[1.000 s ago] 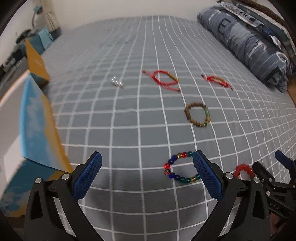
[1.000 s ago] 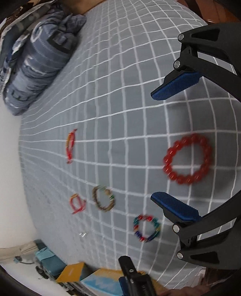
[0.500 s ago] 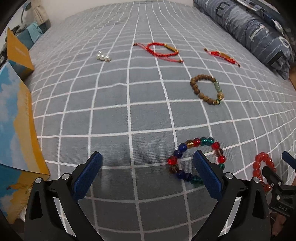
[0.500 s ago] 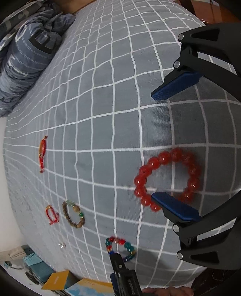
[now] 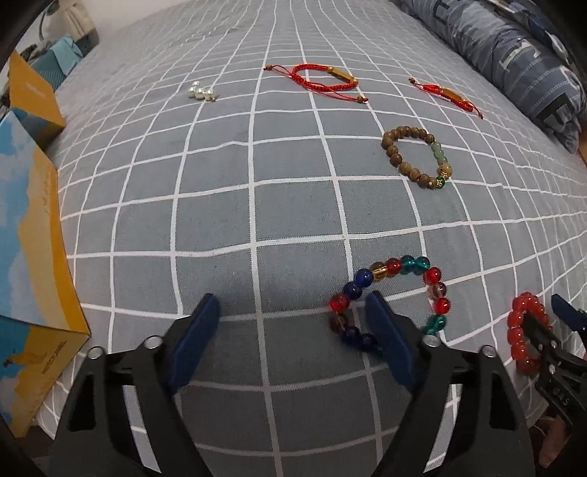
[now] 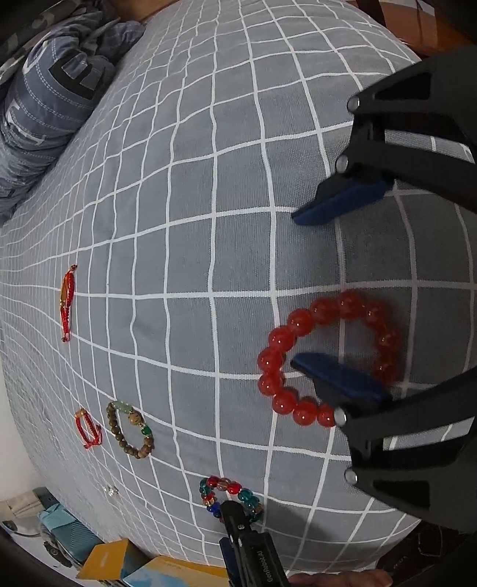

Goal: Organize jewelry
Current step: 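Grasp multicolour bracelet with left tool while right tool grasps red bead bracelet, then carry both held bracelets over to the open white box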

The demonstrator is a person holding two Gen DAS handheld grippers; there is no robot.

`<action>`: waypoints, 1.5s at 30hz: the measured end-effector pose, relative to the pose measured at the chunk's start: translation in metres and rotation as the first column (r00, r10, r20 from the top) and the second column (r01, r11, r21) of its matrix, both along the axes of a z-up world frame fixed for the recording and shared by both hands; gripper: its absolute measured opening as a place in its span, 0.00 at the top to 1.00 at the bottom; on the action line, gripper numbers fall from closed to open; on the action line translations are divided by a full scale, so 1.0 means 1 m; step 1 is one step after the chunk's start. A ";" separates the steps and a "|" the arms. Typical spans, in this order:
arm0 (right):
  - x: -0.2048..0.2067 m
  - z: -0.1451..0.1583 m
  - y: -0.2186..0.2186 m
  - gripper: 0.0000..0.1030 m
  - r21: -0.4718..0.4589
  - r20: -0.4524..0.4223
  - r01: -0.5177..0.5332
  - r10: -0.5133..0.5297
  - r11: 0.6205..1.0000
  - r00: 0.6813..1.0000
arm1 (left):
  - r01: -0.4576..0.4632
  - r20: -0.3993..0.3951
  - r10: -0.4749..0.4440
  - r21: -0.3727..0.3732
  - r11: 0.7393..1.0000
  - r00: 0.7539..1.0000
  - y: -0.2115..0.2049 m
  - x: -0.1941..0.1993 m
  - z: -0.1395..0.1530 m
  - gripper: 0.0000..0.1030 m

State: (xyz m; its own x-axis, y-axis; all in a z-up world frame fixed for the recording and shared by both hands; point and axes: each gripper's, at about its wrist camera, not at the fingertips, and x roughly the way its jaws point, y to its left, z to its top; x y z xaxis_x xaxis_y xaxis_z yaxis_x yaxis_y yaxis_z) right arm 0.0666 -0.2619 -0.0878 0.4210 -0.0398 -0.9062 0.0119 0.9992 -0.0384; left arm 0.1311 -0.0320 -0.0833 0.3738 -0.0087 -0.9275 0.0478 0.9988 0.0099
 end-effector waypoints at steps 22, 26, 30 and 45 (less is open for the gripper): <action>-0.006 0.026 -0.003 0.88 0.038 0.077 0.012 -0.015 0.999 0.997 | -0.015 0.086 0.018 -0.032 0.999 0.996 0.010 -0.015 0.041 0.91; -0.008 0.037 -0.001 0.88 0.063 0.116 0.010 -0.017 0.998 0.993 | -0.010 0.110 0.014 -0.039 0.999 0.994 0.010 -0.018 0.053 0.91; -0.008 0.050 0.001 0.88 0.089 0.169 0.007 -0.022 0.996 0.985 | -0.008 0.132 0.015 -0.052 0.999 0.991 0.010 -0.021 0.063 0.91; 0.003 0.084 0.013 0.88 0.097 0.311 0.004 -0.034 0.995 0.950 | -0.001 0.302 0.017 -0.052 0.999 0.953 0.011 -0.029 0.102 0.91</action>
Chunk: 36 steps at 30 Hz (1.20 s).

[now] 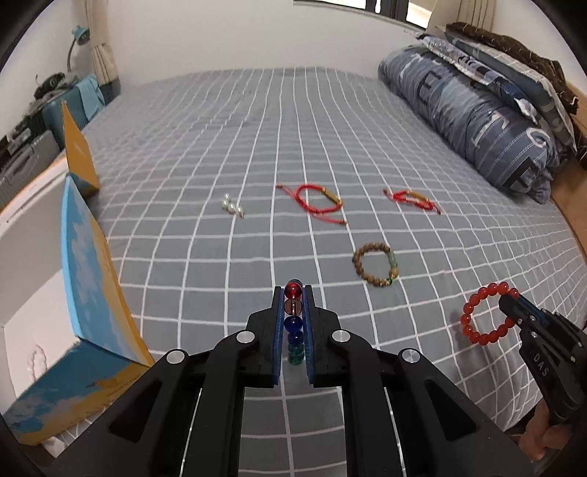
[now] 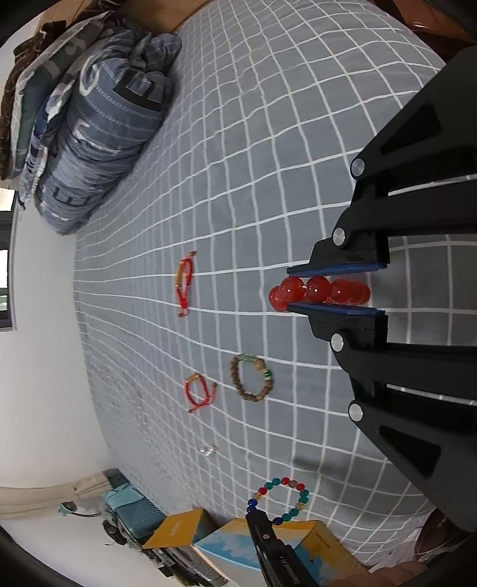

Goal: Organize jewelry
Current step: 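Carry both held bracelets over to the open white box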

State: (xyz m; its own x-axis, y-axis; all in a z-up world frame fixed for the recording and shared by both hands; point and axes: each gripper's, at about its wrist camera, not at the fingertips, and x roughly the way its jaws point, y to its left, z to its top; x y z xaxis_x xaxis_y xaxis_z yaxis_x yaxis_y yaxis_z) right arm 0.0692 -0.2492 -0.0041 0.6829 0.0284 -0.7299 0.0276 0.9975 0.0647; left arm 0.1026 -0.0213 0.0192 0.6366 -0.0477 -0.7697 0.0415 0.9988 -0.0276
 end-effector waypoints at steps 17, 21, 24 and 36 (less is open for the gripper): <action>0.024 0.027 0.029 0.88 0.020 0.009 0.000 0.000 1.000 1.000 | -0.052 0.070 0.052 0.004 0.999 0.996 0.029 -0.005 0.028 0.91; 0.033 0.028 0.038 0.88 0.028 -0.006 -0.003 0.003 1.000 1.000 | -0.072 0.074 0.072 -0.003 0.997 0.995 0.044 -0.008 0.037 0.91; 0.037 0.032 0.050 0.88 0.018 -0.006 -0.013 0.013 1.000 1.000 | -0.091 0.090 0.093 -0.021 0.996 0.992 0.059 -0.012 0.048 0.91; 0.057 0.080 0.122 0.88 -0.036 0.035 -0.116 0.117 0.993 0.993 | -0.197 0.112 0.201 -0.042 0.979 0.973 0.126 -0.030 0.081 0.91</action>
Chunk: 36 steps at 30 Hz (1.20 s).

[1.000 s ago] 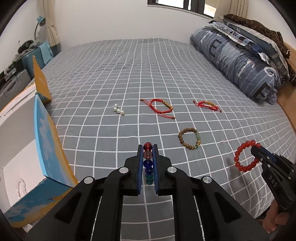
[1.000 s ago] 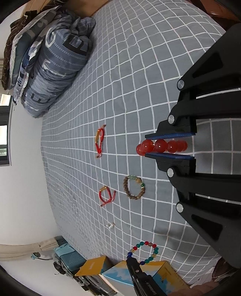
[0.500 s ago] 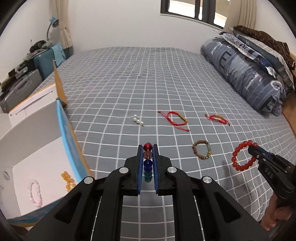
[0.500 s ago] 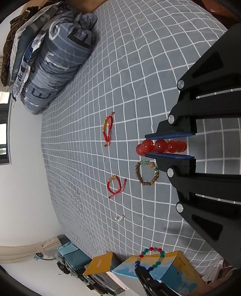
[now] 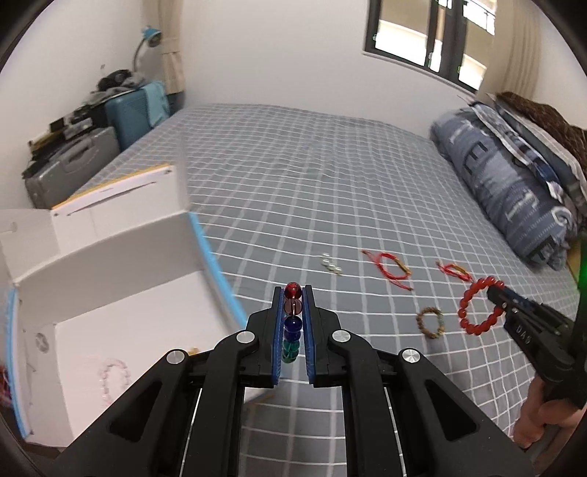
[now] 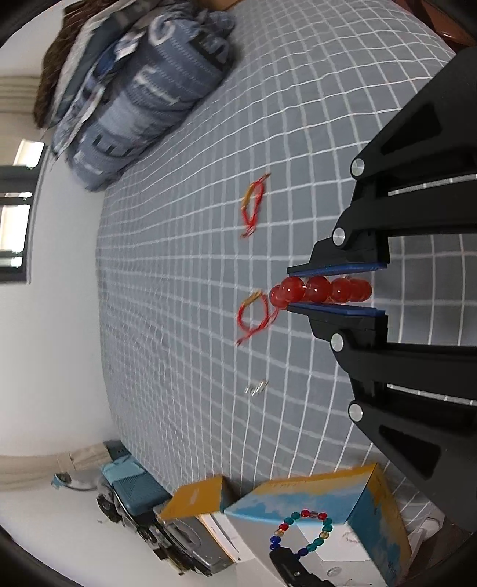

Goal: Organize jewelry
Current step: 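Carry both held bracelets over to the open white box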

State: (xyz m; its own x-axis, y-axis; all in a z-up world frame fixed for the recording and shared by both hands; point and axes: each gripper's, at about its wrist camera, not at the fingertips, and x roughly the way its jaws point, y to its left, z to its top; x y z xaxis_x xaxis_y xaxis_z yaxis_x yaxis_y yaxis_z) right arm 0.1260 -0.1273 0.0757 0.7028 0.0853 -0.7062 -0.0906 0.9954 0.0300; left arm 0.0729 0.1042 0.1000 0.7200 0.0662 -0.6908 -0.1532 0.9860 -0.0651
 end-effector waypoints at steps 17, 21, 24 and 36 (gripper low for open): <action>-0.005 0.046 0.161 0.88 0.023 0.067 -0.269 0.267 0.963 0.961 | -0.253 0.003 0.253 0.016 0.967 0.968 0.140 -0.052 0.017 0.91; -0.012 0.046 0.200 0.88 0.032 0.081 -0.342 0.339 0.939 0.937 | -0.292 -0.010 0.292 0.013 0.956 0.956 0.162 -0.061 0.012 0.91; -0.017 0.045 0.224 0.88 0.041 0.084 -0.384 0.380 0.922 0.921 | -0.320 -0.029 0.320 0.008 0.948 0.947 0.176 -0.065 0.004 0.91; -0.025 -0.017 0.306 0.88 0.004 -0.026 -0.518 0.517 0.856 0.855 | -0.387 -0.153 0.381 -0.006 0.922 0.912 0.211 -0.072 -0.042 0.91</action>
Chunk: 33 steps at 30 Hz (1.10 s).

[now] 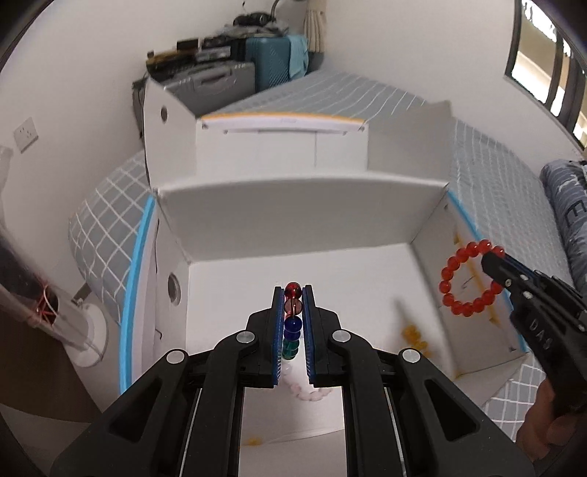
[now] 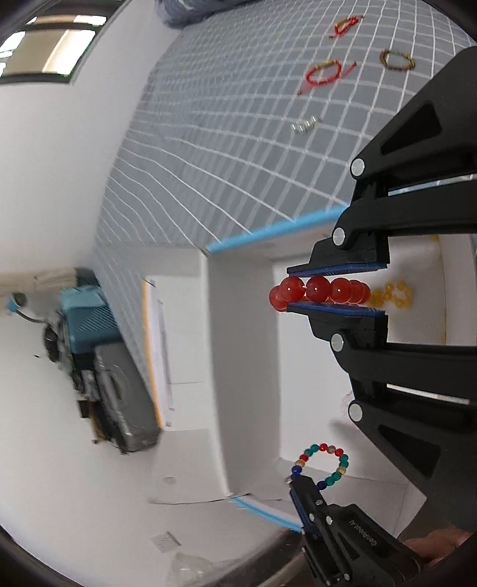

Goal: Organize jewelry
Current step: 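Carry both held bracelets over to the open white box, then open both tools to drop the bracelets into the box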

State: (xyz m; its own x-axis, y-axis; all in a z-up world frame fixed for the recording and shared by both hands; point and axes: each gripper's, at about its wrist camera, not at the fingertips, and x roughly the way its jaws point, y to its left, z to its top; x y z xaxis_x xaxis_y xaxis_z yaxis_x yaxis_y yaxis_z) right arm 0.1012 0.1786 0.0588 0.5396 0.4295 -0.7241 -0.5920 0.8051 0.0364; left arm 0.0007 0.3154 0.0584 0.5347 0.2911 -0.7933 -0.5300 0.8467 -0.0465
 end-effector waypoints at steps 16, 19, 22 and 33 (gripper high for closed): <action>0.010 -0.048 0.028 0.87 -0.147 -0.112 -0.033 0.017 0.989 0.994 | -0.014 -0.120 0.006 -0.063 0.998 0.993 0.017 0.010 -0.040 0.90; 0.010 -0.045 0.027 0.85 -0.140 -0.111 -0.031 0.015 0.990 0.994 | -0.022 -0.119 0.016 -0.052 0.998 0.993 0.017 0.010 -0.038 0.89; 0.008 -0.040 0.025 0.69 -0.124 -0.108 -0.032 0.019 0.992 0.994 | -0.031 -0.105 0.024 -0.066 0.997 0.994 0.017 0.005 -0.034 0.65; 0.003 -0.027 0.022 0.22 -0.123 -0.083 -0.053 0.043 0.991 0.996 | -0.046 -0.066 0.045 -0.009 0.999 0.997 0.014 -0.004 -0.018 0.19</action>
State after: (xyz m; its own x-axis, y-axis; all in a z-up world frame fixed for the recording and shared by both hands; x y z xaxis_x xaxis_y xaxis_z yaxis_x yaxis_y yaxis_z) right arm 0.1040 0.2002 0.0322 0.4590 0.3569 -0.8136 -0.6297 0.7767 -0.0145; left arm -0.0034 0.3290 0.0404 0.4679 0.3056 -0.8293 -0.5702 0.8213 -0.0191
